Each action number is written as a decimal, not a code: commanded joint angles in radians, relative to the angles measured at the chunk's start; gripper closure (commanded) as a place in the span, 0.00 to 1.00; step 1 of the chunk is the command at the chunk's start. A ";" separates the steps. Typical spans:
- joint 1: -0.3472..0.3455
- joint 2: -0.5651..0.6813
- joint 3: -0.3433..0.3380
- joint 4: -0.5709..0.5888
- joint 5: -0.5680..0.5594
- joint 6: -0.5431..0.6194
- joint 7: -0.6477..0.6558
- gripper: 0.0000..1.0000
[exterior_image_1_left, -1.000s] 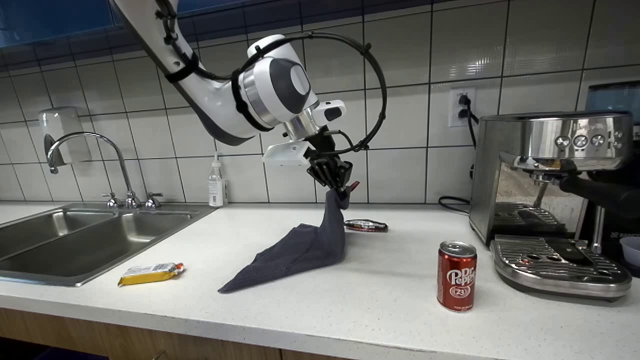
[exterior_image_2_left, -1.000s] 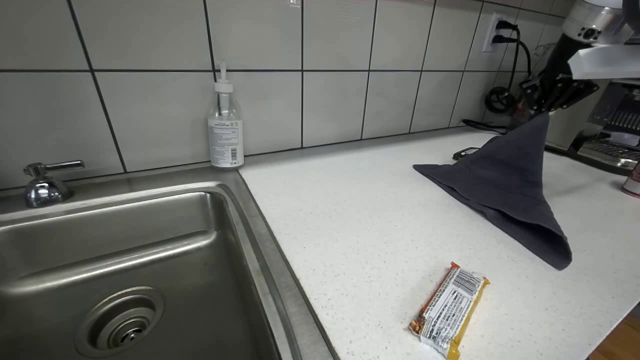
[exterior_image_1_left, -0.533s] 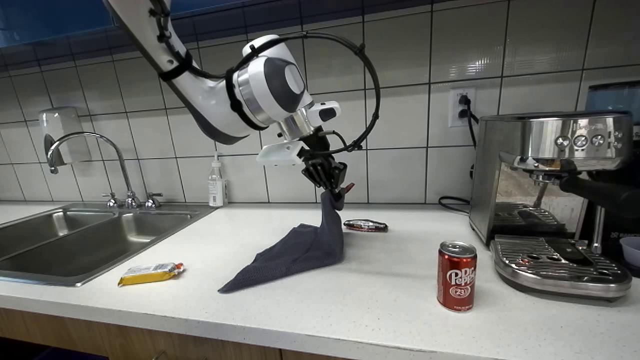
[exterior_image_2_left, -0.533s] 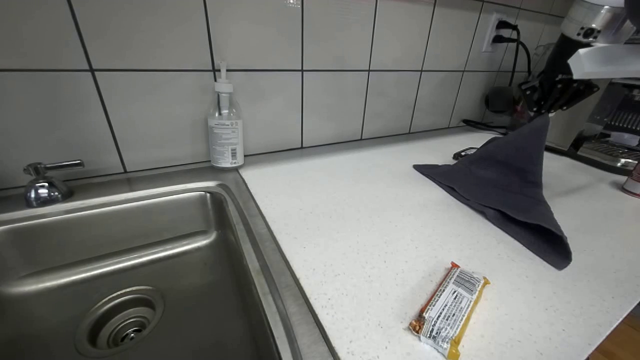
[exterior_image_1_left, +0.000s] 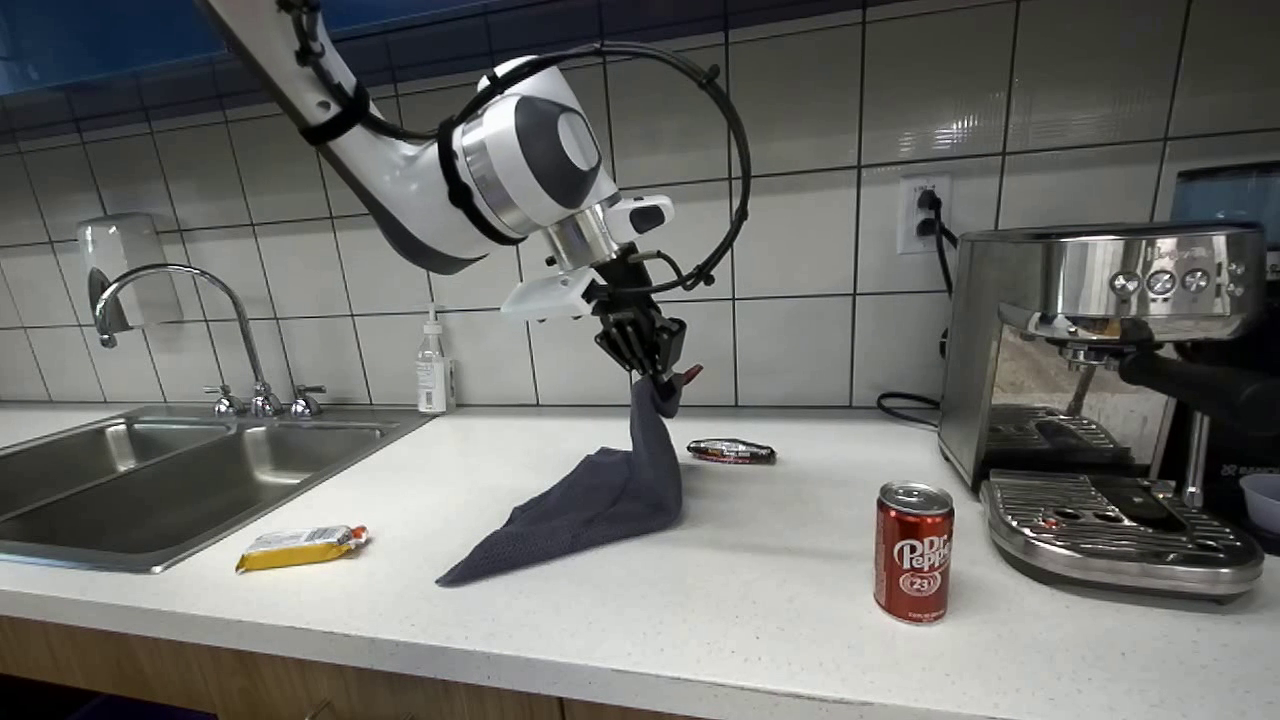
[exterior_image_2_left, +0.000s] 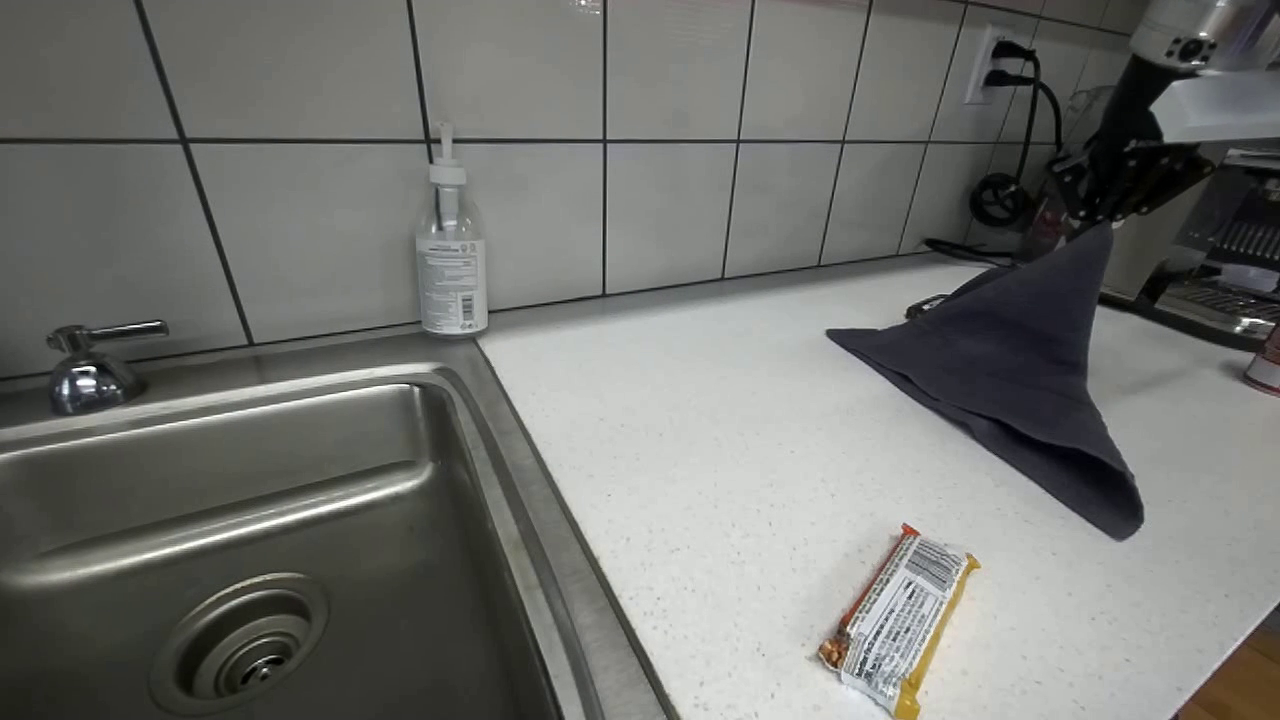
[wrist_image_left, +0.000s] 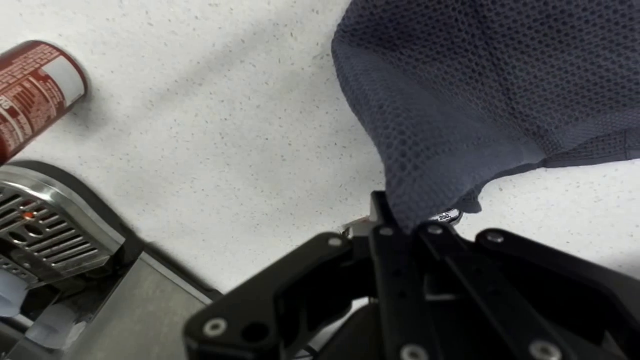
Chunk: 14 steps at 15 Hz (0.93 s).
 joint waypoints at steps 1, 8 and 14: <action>-0.017 -0.070 0.029 -0.046 0.009 -0.038 -0.030 0.99; -0.021 -0.122 0.067 -0.123 -0.015 -0.029 -0.015 0.99; -0.023 -0.138 0.101 -0.159 -0.021 -0.035 -0.009 0.99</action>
